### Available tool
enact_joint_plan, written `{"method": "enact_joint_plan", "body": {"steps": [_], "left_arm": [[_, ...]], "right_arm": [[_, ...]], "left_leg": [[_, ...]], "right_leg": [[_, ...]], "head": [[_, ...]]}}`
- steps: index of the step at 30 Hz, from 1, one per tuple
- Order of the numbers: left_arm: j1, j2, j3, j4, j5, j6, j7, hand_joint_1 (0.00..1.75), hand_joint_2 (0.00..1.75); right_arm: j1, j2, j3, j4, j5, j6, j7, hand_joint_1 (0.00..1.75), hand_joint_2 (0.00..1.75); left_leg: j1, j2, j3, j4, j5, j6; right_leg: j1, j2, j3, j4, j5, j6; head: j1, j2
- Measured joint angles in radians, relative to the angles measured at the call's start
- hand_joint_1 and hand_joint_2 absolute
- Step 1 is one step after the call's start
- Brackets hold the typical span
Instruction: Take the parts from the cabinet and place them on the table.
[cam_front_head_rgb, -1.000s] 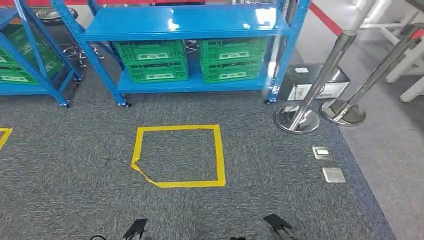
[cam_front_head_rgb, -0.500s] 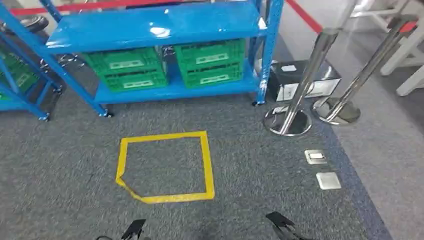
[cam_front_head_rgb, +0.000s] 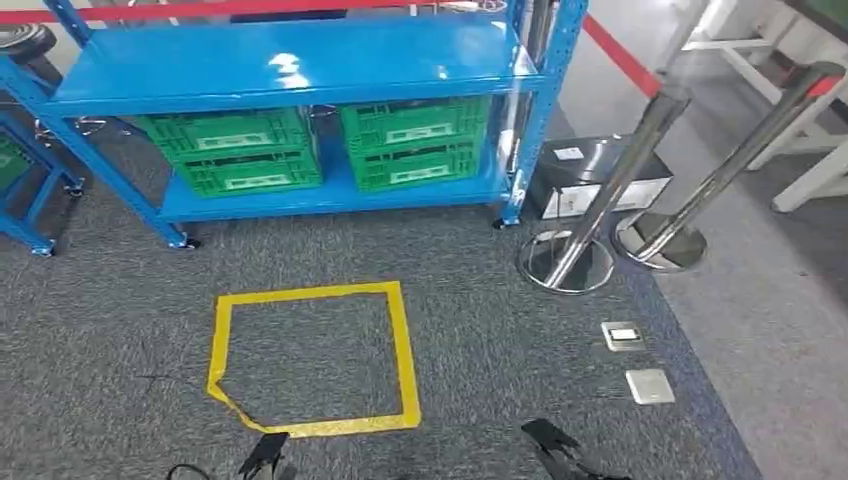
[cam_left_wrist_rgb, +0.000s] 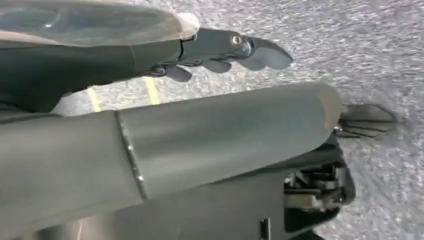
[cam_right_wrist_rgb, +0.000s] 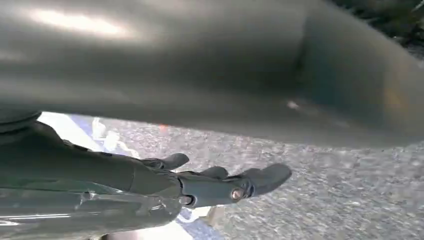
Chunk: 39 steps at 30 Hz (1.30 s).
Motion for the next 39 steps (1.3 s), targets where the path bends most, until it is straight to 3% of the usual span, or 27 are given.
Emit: {"method": "enact_joint_plan", "body": {"steps": [1, 2, 3, 4, 5, 6, 7, 10, 35, 38, 39], "left_arm": [[0.003, 0.0, 0.0, 0.0, 0.0, 0.0, 0.002, 0.0, 0.0], [0.006, 0.0, 0.0, 0.0, 0.0, 0.0, 0.004, 0.0, 0.0], [0.007, 0.0, 0.0, 0.0, 0.0, 0.0, 0.004, 0.0, 0.0], [0.005, -0.003, 0.0, 0.0, -0.002, 0.0, 0.004, 0.0, 0.0], [0.002, -0.005, 0.0, 0.0, -0.003, 0.0, 0.003, 0.0, 0.0], [-0.002, -0.005, 0.0, 0.0, -0.005, 0.001, 0.003, 0.0, 0.0], [-0.003, -0.005, 0.0, 0.0, -0.006, 0.0, 0.003, 0.0, 0.0], [0.001, -0.008, 0.0, 0.0, -0.008, 0.0, 0.004, 0.0, 0.0], [-0.001, -0.003, 0.0, 0.0, -0.008, 0.004, 0.0, 0.0, 0.0], [-0.001, -0.002, 0.0, 0.0, -0.002, 0.001, 0.0, 0.0, 0.0], [-0.001, -0.002, 0.0, 0.0, 0.001, 0.001, 0.0, 0.0, 0.0]], "right_arm": [[0.003, 0.0, 0.0, 0.0, -0.001, 0.0, 0.001, 0.0, 0.0], [0.003, 0.0, 0.0, 0.0, -0.002, 0.0, 0.001, 0.0, 0.0], [0.002, 0.0, 0.0, 0.0, -0.002, 0.0, 0.0, 0.0, 0.0], [0.0, -0.002, 0.0, 0.0, -0.003, 0.0, -0.001, 0.0, 0.0], [-0.002, -0.006, 0.0, 0.002, -0.003, 0.0, -0.001, 0.0, 0.0], [-0.003, -0.005, 0.0, 0.001, -0.004, -0.002, -0.002, 0.0, 0.0], [-0.003, -0.005, 0.0, 0.001, -0.004, -0.001, -0.003, 0.0, 0.0], [0.001, -0.005, 0.001, 0.001, -0.004, -0.002, -0.004, 0.0, 0.0], [-0.001, -0.005, 0.018, 0.001, -0.005, -0.008, -0.008, 0.0, 0.0], [-0.002, -0.005, 0.02, 0.001, -0.005, -0.007, -0.007, 0.0, 0.0], [-0.003, -0.005, 0.02, 0.001, -0.005, -0.007, -0.007, 0.0, 0.0]], "left_leg": [[-0.002, -0.001, 0.014, 0.0, -0.008, -0.001], [-0.005, -0.001, 0.029, 0.0, -0.016, -0.001], [-0.009, -0.001, 0.043, -0.001, -0.022, -0.001], [-0.007, 0.002, 0.051, -0.004, -0.027, 0.0], [-0.01, 0.002, 0.053, -0.006, -0.027, -0.002], [-0.005, 0.0, 0.046, -0.004, -0.028, -0.005], [-0.004, 0.001, 0.043, 0.0, -0.031, -0.002], [-0.002, 0.003, 0.046, -0.001, -0.033, -0.007], [-0.002, 0.003, 0.049, -0.007, -0.034, -0.009], [-0.005, 0.002, 0.05, -0.004, -0.034, -0.001], [0.004, 0.003, 0.054, -0.017, -0.029, 0.001]], "right_leg": [[0.003, 0.0, 0.002, -0.042, 0.053, -0.003], [0.006, 0.0, 0.021, -0.123, 0.124, -0.009], [0.01, -0.002, 0.047, -0.223, 0.198, -0.02], [0.019, -0.012, 0.074, -0.298, 0.234, -0.041], [0.022, -0.017, 0.073, -0.308, 0.23, -0.047], [0.025, -0.015, 0.08, -0.329, 0.228, -0.054], [0.024, -0.014, 0.079, -0.331, 0.229, -0.045], [0.025, -0.012, 0.08, -0.331, 0.224, -0.05], [0.026, -0.012, 0.081, -0.331, 0.221, -0.054], [0.022, -0.013, 0.084, -0.335, 0.225, -0.043], [0.027, -0.012, 0.085, -0.334, 0.224, -0.042]], "head": [[0.008, 0.0], [0.013, 0.0], [0.016, 0.0], [0.018, 0.0], [0.01, 0.0], [0.019, 0.0], [0.024, 0.0], [0.023, 0.0], [0.023, 0.0], [0.022, 0.0], [0.022, 0.0]]}}
